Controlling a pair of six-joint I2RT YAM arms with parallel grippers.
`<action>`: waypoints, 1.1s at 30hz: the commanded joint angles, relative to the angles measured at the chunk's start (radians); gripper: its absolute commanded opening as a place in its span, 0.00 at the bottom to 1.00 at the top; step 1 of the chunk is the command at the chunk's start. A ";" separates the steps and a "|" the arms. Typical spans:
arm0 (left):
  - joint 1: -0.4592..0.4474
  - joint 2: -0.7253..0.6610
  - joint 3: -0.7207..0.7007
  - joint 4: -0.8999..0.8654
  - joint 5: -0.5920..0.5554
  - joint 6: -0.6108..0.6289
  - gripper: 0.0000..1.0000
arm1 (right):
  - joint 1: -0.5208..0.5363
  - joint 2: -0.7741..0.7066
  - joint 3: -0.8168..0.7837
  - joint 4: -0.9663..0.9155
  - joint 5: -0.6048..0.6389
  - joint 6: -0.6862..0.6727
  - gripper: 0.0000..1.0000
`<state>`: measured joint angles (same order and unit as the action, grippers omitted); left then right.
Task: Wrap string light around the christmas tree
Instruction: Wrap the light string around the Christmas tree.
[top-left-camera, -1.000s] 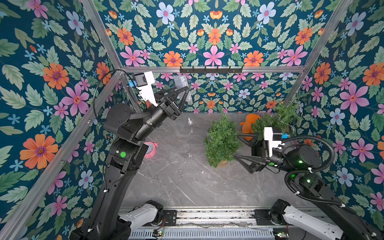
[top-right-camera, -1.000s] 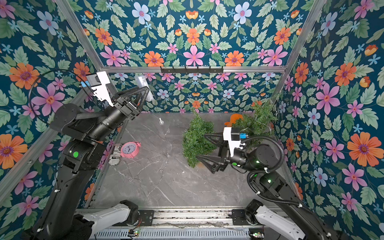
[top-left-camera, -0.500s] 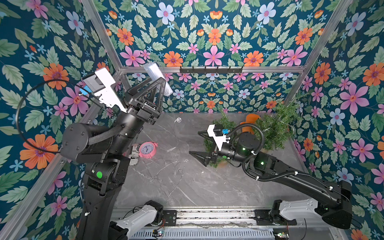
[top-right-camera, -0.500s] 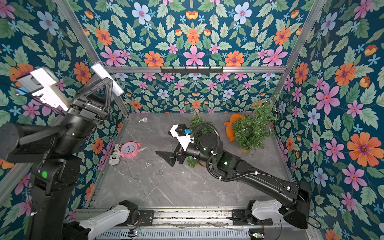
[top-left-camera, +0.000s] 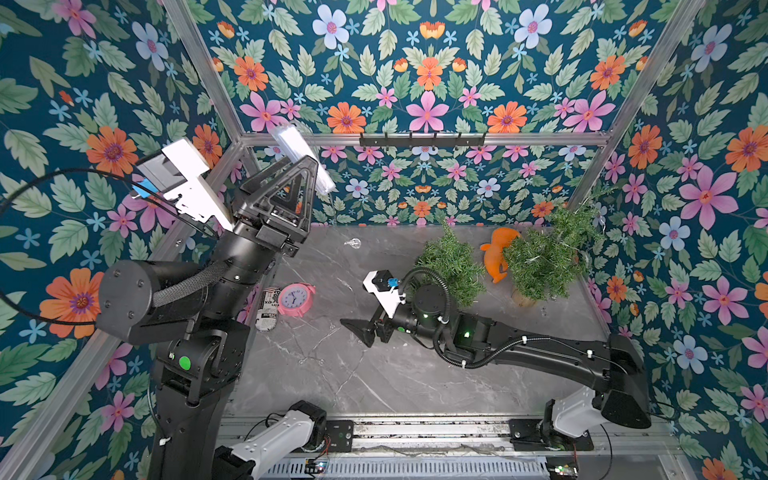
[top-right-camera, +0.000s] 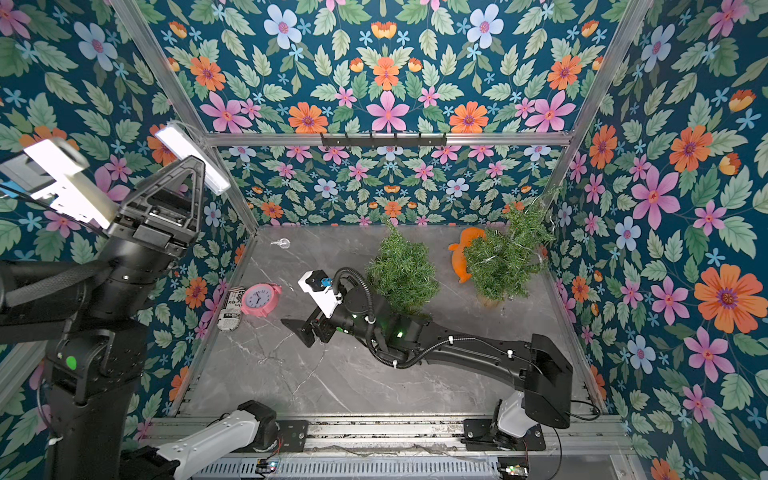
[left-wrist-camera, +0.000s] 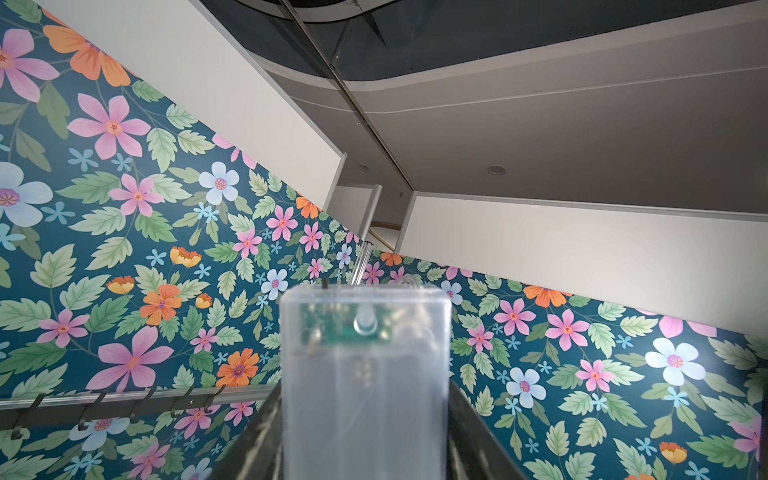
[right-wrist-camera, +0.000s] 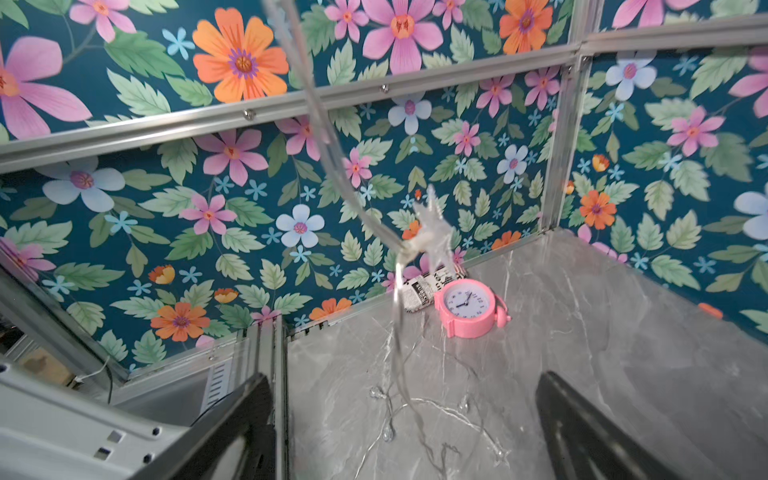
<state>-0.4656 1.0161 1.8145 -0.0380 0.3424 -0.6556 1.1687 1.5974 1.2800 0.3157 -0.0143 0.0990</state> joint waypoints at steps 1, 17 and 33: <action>-0.001 -0.007 0.008 0.009 0.014 -0.014 0.27 | 0.002 0.049 0.024 0.088 0.112 0.026 1.00; -0.001 -0.116 -0.149 -0.111 -0.166 0.050 0.24 | 0.020 -0.019 0.238 0.108 0.310 -0.271 0.00; -0.001 -0.092 -0.352 -0.160 -0.551 0.149 0.21 | -0.250 0.044 0.773 -0.206 0.184 -0.421 0.01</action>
<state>-0.4664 0.9035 1.4647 -0.1959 -0.1066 -0.5430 0.9627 1.6215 2.0205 0.1871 0.2333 -0.3454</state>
